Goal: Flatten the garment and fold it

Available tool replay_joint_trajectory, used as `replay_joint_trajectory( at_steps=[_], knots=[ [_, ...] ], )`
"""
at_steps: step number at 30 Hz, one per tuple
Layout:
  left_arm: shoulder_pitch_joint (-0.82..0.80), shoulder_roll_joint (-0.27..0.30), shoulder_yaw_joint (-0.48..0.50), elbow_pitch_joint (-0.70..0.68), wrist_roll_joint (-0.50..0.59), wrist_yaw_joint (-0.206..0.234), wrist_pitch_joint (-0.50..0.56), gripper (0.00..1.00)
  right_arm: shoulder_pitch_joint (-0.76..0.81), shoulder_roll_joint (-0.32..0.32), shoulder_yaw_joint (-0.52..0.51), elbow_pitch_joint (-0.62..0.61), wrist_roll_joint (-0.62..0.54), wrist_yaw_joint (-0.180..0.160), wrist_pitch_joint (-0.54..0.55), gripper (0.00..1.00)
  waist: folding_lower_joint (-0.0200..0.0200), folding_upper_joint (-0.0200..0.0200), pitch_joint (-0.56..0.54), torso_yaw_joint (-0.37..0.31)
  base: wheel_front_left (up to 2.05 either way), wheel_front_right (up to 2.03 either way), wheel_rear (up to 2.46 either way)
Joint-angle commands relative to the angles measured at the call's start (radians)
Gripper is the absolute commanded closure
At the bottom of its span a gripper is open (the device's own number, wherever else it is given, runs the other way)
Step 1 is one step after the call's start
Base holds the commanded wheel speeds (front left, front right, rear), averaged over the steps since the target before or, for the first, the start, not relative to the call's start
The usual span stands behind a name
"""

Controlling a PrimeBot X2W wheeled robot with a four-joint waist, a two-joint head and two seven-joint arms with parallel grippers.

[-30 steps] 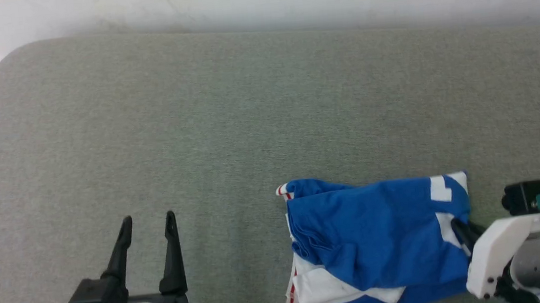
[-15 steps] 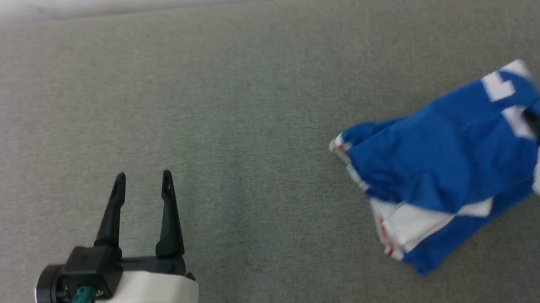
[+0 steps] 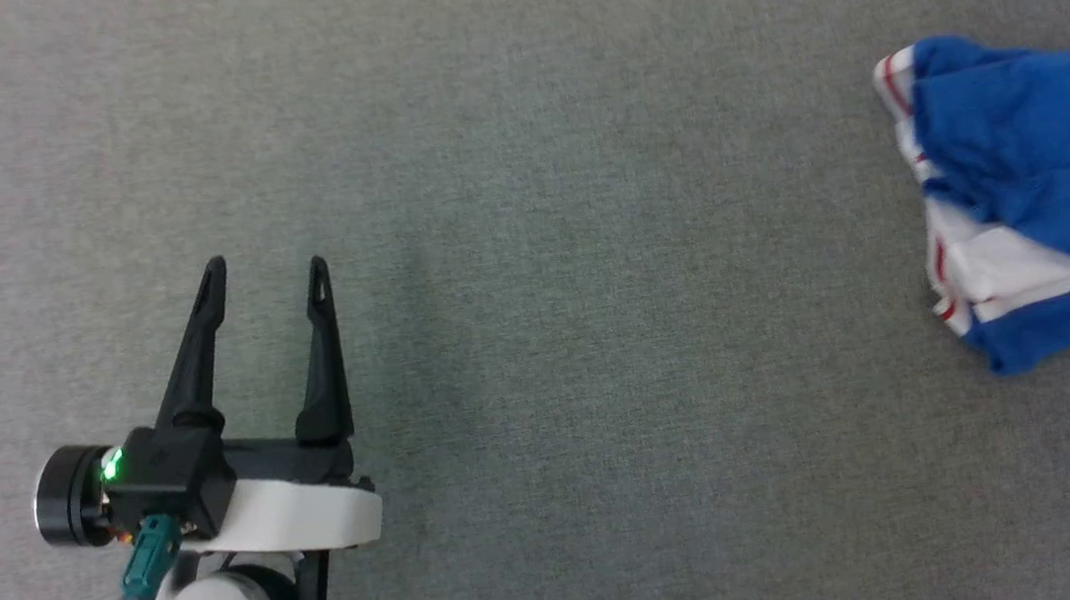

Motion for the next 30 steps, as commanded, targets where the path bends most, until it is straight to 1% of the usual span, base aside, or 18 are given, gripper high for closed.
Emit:
replay_joint_trajectory(
  at_steps=[1, 3, 5, 10, 13, 14, 15, 16, 17, 18, 19, 20, 22, 27, 30],
  knots=[
    [-0.027, 0.005, -0.007, -0.010, 0.014, 0.005, 0.008, 0.00, -0.022, -0.035, -0.009, 0.017, -0.013, -0.001, -0.015, 1.00, -0.0002, 0.0001, 0.064, -0.042, 0.00, 0.00, 0.00],
    [-0.041, 0.006, -0.011, -0.015, 0.021, 0.004, 0.009, 0.00, -0.029, -0.060, -0.004, 0.038, -0.016, -0.001, -0.032, 1.00, -0.0002, 0.0001, 0.081, -0.048, 0.00, 0.00, 0.00],
    [-0.054, 0.009, -0.014, -0.022, 0.034, 0.001, 0.002, 0.00, -0.040, -0.072, -0.001, 0.064, -0.020, -0.001, -0.050, 1.00, -0.0002, 0.0001, 0.095, -0.051, 0.00, 0.00, 0.00],
    [-0.069, 0.018, -0.020, -0.035, 0.065, -0.007, -0.020, 0.00, -0.074, -0.066, 0.014, 0.129, -0.040, -0.001, -0.098, 1.00, -0.0002, 0.0001, 0.122, -0.056, 0.00, 0.00, 0.00],
    [-0.064, 0.018, -0.020, -0.032, 0.049, -0.013, -0.008, 0.00, -0.093, -0.065, 0.024, 0.159, -0.057, -0.001, -0.120, 1.00, -0.0002, 0.0001, 0.132, -0.057, 0.00, 0.00, 0.00],
    [-0.063, 0.013, -0.016, -0.037, 0.036, -0.014, -0.007, 0.00, -0.098, -0.066, 0.027, 0.168, -0.063, -0.001, -0.128, 0.76, -0.0002, 0.0001, 0.134, -0.057, 0.00, 0.00, 0.00],
    [-0.063, 0.012, -0.015, -0.042, 0.028, -0.017, -0.006, 0.00, -0.102, -0.068, 0.030, 0.177, -0.068, -0.001, -0.132, 0.64, -0.0002, 0.0001, 0.136, -0.057, 0.00, 0.00, 0.00],
    [-0.063, 0.011, -0.011, -0.047, 0.024, -0.017, -0.008, 0.00, -0.105, -0.068, 0.031, 0.187, -0.070, -0.001, -0.135, 0.56, -0.0002, 0.0001, 0.138, -0.057, 0.00, 0.00, 0.00],
    [-0.064, 0.011, -0.007, -0.052, 0.022, -0.015, -0.010, 0.00, -0.109, -0.067, 0.031, 0.195, -0.071, -0.001, -0.139, 0.16, -0.0002, 0.0001, 0.139, -0.057, 0.00, 0.00, 0.00],
    [-0.064, 0.011, -0.005, -0.055, 0.021, -0.015, -0.012, 0.00, -0.113, -0.067, 0.031, 0.202, -0.073, -0.001, -0.144, 0.00, -0.0002, 0.0001, 0.140, -0.057, 0.00, 0.00, 0.00],
    [-0.064, 0.012, -0.004, -0.057, 0.021, -0.015, -0.012, 0.00, -0.117, -0.067, 0.029, 0.208, -0.077, -0.001, -0.149, 0.00, -0.0002, 0.0001, 0.140, -0.057, 0.00, 0.00, 0.00],
    [-0.063, 0.011, -0.008, -0.060, 0.012, -0.024, -0.012, 0.00, -0.121, -0.065, 0.026, 0.215, -0.080, -0.001, -0.155, 0.00, -0.0002, 0.0001, 0.140, -0.057, 0.00, 0.00, 0.00],
    [-0.063, 0.013, -0.004, -0.060, 0.009, -0.023, -0.011, 0.00, -0.127, -0.061, 0.023, 0.226, -0.086, -0.001, -0.165, 0.00, -0.0002, 0.0001, 0.138, -0.057, 0.00, 0.00, 0.00],
    [-0.059, 0.002, 0.007, -0.049, -0.003, -0.011, -0.015, 0.00, -0.131, -0.048, 0.018, 0.240, -0.090, -0.001, -0.178, 0.00, -0.0002, 0.0001, 0.110, -0.054, 0.00, 0.00, 0.00],
    [-0.050, -0.005, 0.015, -0.035, -0.003, 0.003, -0.020, 0.00, -0.126, -0.034, 0.009, 0.234, -0.081, -0.001, -0.192, 0.00, -0.0002, 0.0001, 0.077, -0.048, 0.00, 0.00, 0.00]
  ],
)
